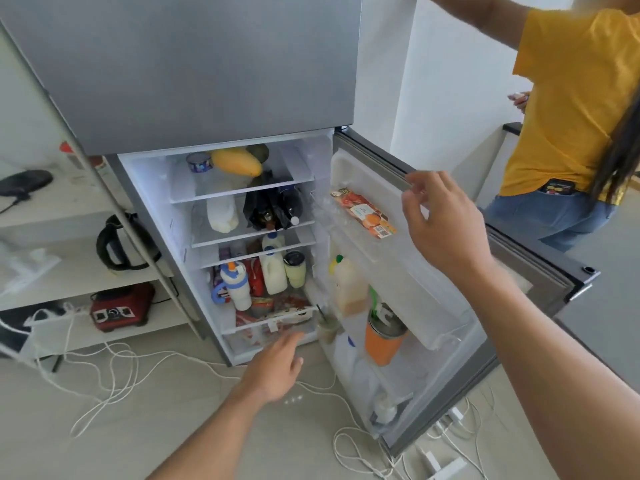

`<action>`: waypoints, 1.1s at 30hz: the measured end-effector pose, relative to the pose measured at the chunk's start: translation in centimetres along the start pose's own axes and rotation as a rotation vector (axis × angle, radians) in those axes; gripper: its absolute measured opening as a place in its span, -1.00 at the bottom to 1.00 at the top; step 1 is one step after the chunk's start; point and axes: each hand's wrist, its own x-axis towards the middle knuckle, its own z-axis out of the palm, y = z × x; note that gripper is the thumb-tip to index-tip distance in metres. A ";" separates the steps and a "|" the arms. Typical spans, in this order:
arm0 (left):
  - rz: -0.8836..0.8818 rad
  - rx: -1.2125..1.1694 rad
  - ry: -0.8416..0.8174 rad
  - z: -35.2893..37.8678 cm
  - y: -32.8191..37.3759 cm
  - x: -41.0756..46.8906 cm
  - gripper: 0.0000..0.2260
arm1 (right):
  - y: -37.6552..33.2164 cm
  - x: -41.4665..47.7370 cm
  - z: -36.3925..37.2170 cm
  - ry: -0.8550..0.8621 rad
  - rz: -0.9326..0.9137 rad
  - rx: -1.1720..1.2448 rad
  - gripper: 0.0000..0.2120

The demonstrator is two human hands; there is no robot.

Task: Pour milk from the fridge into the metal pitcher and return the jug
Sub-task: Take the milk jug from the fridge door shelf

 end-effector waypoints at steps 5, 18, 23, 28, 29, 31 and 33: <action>-0.053 -0.030 -0.062 1.3 -1.6 0.6 -0.60 | -4.1 -2.8 6.2 -0.198 -0.070 0.097 -0.81; -0.126 -0.226 -0.158 5.8 -7.4 5.6 -0.61 | 1.7 -10.2 20.9 -0.744 0.176 -0.079 -0.70; -0.164 -0.295 -0.269 9.3 -8.8 9.8 -0.62 | 4.2 -11.7 25.6 -0.900 0.343 -0.260 -0.57; -0.159 -0.371 -0.396 13.4 -8.5 14.5 -0.64 | 6.1 -11.4 29.9 -1.025 0.517 -0.395 -0.57; -0.156 -0.383 -0.416 14.2 -8.3 15.5 -0.65 | 6.5 -11.4 30.5 -1.070 0.531 -0.417 -0.64; -0.164 -0.424 -0.444 16.0 -7.9 17.6 -0.64 | 7.2 -11.2 31.3 -1.145 0.526 -0.475 -0.77; -0.186 -0.486 -0.461 17.8 -7.3 19.6 -0.63 | 7.8 -10.8 32.0 -1.170 0.509 -0.526 -0.80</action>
